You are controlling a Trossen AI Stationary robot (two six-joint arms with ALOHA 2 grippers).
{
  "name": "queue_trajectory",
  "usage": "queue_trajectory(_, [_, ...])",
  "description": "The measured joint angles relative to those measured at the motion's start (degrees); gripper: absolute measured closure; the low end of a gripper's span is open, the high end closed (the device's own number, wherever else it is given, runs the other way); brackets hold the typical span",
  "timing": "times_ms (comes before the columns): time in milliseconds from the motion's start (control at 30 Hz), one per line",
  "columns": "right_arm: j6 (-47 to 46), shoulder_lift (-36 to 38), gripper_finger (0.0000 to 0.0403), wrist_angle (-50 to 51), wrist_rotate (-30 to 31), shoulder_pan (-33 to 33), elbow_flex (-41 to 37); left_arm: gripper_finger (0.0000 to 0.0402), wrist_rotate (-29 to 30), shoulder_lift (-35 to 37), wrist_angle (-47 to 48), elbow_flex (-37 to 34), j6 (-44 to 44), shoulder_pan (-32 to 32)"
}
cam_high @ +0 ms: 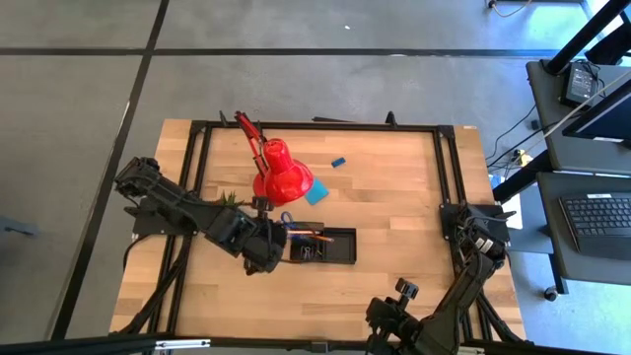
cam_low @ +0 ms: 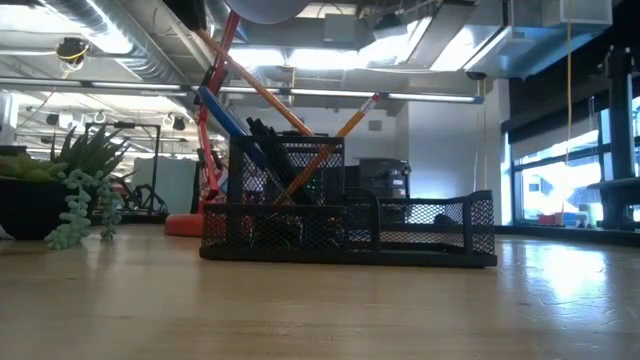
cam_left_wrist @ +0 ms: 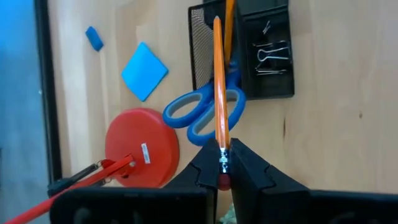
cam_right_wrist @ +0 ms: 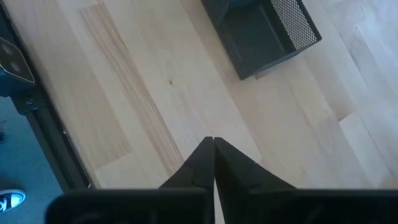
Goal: Pick and place office supplies into organizer
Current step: Put the orange pencil into the desk organizer
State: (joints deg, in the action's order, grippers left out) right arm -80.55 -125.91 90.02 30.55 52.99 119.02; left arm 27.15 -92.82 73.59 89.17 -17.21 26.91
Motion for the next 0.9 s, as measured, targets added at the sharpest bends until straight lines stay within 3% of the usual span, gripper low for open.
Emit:
queue_trajectory(300, [0.0, 0.0, 0.0384, 0.0, 0.1, 0.0, 0.0, 0.0389, -4.0, -3.6, -0.5, 0.0, 4.9, -4.5])
queue_trajectory(633, [0.0, 0.0, 0.0382, 0.0, 1.4, 0.0, -0.3, 0.0387, -4.7, -7.8, -1.7, -0.1, 6.0, -7.1])
queue_trajectory(900, [0.0, 0.0, 0.0382, 0.0, 1.5, 0.0, -0.3, 0.0338, -4.7, -8.8, -2.7, -0.1, 6.0, -8.0])
